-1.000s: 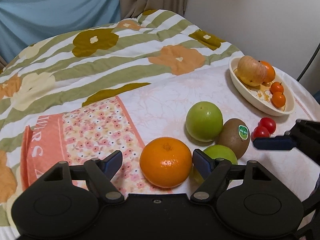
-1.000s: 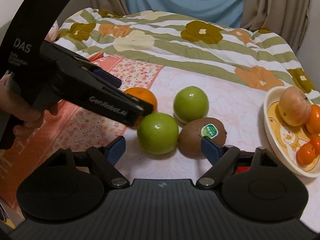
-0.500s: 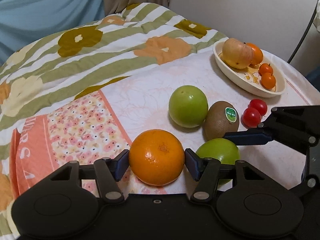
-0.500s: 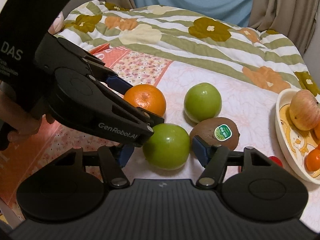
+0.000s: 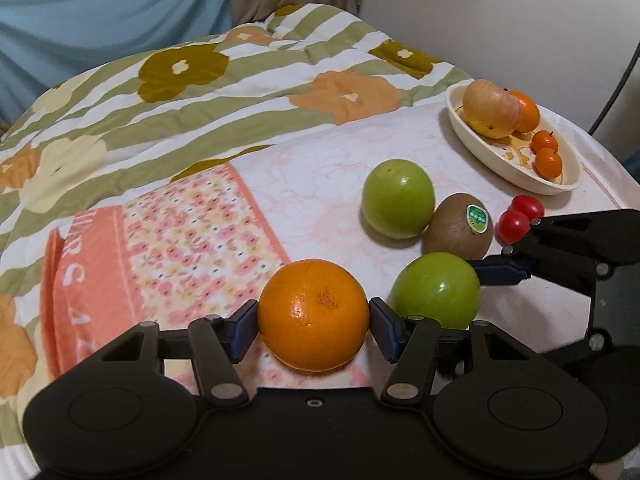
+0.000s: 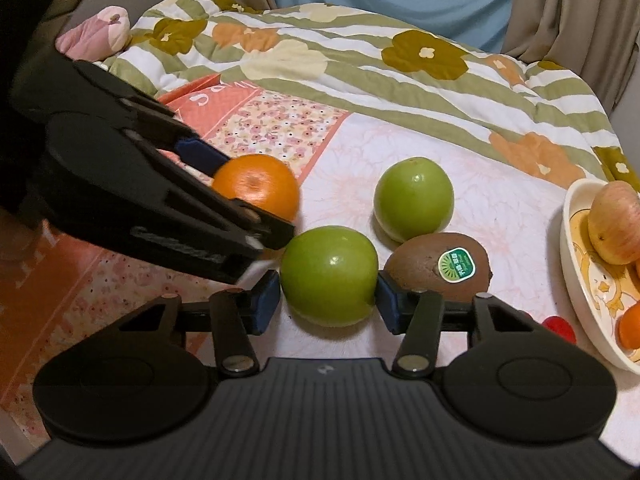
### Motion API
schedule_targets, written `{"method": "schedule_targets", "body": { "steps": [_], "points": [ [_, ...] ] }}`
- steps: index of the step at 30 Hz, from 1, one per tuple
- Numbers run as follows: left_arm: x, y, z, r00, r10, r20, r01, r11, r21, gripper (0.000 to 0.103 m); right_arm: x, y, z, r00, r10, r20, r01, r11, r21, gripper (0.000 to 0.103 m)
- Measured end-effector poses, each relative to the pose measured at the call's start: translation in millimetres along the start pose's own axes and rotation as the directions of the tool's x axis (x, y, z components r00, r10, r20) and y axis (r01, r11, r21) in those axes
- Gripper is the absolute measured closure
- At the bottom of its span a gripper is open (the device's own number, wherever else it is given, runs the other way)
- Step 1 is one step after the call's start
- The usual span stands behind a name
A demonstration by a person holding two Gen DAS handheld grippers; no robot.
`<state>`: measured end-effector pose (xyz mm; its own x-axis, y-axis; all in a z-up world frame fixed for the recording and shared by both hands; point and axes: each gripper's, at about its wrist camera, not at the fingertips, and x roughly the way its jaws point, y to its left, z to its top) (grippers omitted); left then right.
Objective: Organize fruits
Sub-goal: 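Carry the orange and green apple over the duck bowl with both tools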
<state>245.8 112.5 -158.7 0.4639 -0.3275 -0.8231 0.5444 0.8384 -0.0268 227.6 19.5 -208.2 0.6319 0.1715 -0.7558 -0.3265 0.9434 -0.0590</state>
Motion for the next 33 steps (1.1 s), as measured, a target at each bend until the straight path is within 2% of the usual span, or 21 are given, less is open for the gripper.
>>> {"method": "schedule_targets", "body": {
  "steps": [10,20,33],
  "points": [
    [-13.1,6.1,-16.3,1.000,0.029,-0.007,-0.029,0.997,-0.065,0.040,-2.4,1.0,-1.1,1.000,-0.006,0.023,0.006,1.000,-0.011,0.039],
    [-35.5,-2.3,-15.0,0.997,0.069,0.036,-0.065,0.994,-0.089,0.040,-28.0,-3.4,-2.2,0.998,0.006,0.062,-0.006,1.000,-0.004,0.039],
    [-79.0,-40.5,-0.1,0.988,0.110,0.107,-0.096,0.987,-0.131,0.040,-98.5,-38.3,0.8,0.990,0.020,0.137,-0.028,0.998,0.051,0.039]
  ]
}}
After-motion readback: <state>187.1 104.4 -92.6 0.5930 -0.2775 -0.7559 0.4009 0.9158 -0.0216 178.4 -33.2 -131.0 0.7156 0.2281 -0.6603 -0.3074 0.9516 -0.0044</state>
